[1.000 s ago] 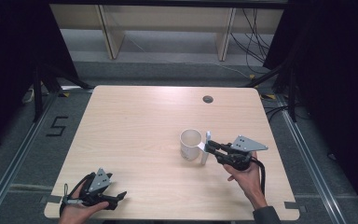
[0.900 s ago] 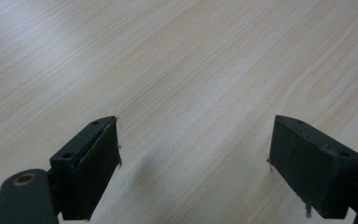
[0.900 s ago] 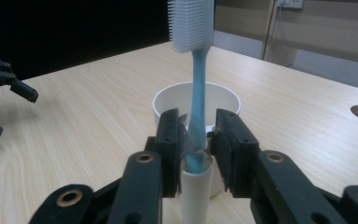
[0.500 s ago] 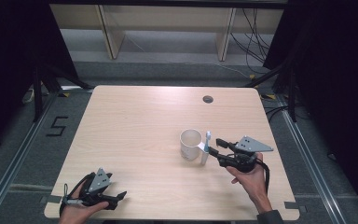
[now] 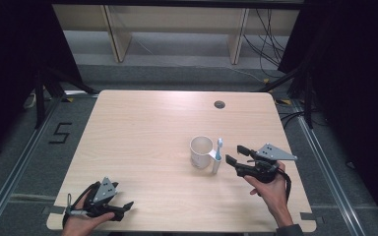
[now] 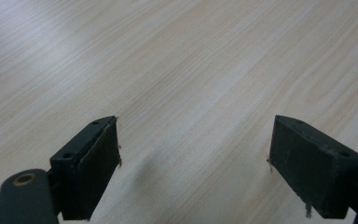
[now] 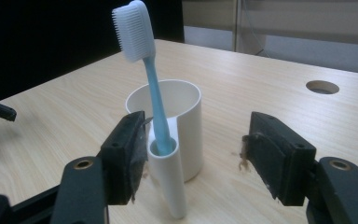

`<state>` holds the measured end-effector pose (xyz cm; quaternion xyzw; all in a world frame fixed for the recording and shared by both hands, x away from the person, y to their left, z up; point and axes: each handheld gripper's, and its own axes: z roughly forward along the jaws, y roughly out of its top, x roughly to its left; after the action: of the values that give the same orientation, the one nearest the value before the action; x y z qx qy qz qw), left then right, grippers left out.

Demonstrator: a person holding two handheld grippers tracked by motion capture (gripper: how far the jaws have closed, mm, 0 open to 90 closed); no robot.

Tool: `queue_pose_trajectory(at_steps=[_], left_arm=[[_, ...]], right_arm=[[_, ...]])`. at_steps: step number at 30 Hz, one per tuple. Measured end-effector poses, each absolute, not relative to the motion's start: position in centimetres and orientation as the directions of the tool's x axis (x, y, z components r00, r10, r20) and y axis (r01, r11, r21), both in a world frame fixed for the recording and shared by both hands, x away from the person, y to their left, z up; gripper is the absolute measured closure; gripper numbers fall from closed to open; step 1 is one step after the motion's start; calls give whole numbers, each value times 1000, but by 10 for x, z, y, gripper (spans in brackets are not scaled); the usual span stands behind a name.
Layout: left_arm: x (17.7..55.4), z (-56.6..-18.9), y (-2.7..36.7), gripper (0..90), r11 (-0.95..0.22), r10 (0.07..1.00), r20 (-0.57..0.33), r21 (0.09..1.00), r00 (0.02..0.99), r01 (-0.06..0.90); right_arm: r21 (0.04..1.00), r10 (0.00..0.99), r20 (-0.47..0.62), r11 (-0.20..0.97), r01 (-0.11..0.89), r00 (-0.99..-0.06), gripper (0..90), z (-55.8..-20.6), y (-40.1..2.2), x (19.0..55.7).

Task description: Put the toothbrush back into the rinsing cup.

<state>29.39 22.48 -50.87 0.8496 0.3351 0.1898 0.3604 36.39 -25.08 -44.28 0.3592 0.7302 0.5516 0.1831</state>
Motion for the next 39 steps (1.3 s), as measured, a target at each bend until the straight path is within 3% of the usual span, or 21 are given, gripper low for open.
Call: queue_pose_trajectory(at_steps=[20, 25, 26, 31, 39], left_arm=[[293, -508, 225, 153, -510, 710, 76, 741, 700, 436], [293, -508, 225, 153, -510, 710, 77, 741, 700, 436], [293, -508, 225, 153, -511, 709, 77, 741, 701, 436], [293, -509, 224, 153, -500, 714, 69, 747, 697, 438], [292, -509, 224, 153, -497, 715, 68, 750, 696, 437]], right_arm=[[923, 759, 166, 105, 370, -629, 310, -438, -266, 352], [934, 768, 111, 137, 330, -631, 303, -438, -271, 350], [919, 773, 153, 119, 377, -615, 301, -438, -271, 345], [930, 778, 95, 154, 335, -622, 290, -440, -276, 343], [921, 786, 85, 172, 349, -613, 282, -443, -279, 335]])
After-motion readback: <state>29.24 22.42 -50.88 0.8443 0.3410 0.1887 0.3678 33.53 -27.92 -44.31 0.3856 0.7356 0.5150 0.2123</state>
